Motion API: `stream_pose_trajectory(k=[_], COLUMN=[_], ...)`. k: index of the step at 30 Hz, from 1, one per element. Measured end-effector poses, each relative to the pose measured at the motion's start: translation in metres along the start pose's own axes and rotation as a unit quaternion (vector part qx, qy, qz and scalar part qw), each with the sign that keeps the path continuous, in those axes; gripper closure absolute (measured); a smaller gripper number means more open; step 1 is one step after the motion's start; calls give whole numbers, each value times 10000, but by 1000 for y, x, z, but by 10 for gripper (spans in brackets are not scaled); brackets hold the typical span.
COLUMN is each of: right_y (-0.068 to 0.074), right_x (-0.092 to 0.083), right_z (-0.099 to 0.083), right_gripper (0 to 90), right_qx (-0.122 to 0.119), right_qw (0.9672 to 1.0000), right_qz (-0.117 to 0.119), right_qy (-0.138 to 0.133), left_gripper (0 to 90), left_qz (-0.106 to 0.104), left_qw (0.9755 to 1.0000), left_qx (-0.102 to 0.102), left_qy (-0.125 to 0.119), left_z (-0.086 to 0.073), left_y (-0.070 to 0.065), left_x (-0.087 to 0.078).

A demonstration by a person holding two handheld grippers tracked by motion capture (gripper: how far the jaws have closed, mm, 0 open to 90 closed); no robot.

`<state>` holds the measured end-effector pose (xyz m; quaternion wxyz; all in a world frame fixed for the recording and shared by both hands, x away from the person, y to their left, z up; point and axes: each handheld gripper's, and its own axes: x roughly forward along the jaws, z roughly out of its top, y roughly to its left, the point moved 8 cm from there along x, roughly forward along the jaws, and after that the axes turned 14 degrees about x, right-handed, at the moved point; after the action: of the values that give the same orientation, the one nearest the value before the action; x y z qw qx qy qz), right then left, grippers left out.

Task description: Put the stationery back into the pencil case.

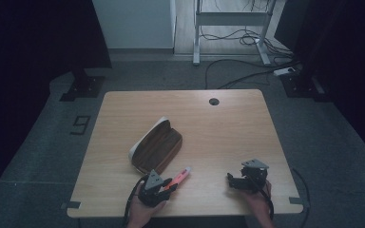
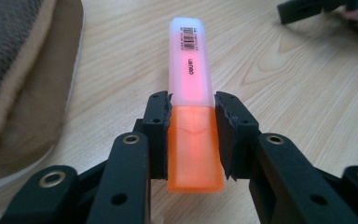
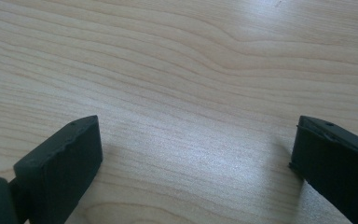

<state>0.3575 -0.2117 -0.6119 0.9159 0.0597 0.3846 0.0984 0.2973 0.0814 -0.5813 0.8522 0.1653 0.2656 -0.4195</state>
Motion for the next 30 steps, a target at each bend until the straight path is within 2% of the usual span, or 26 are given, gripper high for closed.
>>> stream_pose_trajectory(k=[9,16,30], right_y=[0,0,0], right_x=[0,0,0], right_z=[0,0,0], right_gripper=[15,15,15], right_qx=[-1,-1,1], right_qw=[10000,10000,10000], right_qz=[0,0,1], right_qy=[0,-1,-1], left_gripper=[672,673,672], left_qz=[-27,-24,31], left_qw=[9998,9992,9981], left_qx=[7,-81,-161], left_qy=[-192,-394,-597], left_z=[7,13,20], left_y=[2,8,19], left_x=[-9,-18,-31])
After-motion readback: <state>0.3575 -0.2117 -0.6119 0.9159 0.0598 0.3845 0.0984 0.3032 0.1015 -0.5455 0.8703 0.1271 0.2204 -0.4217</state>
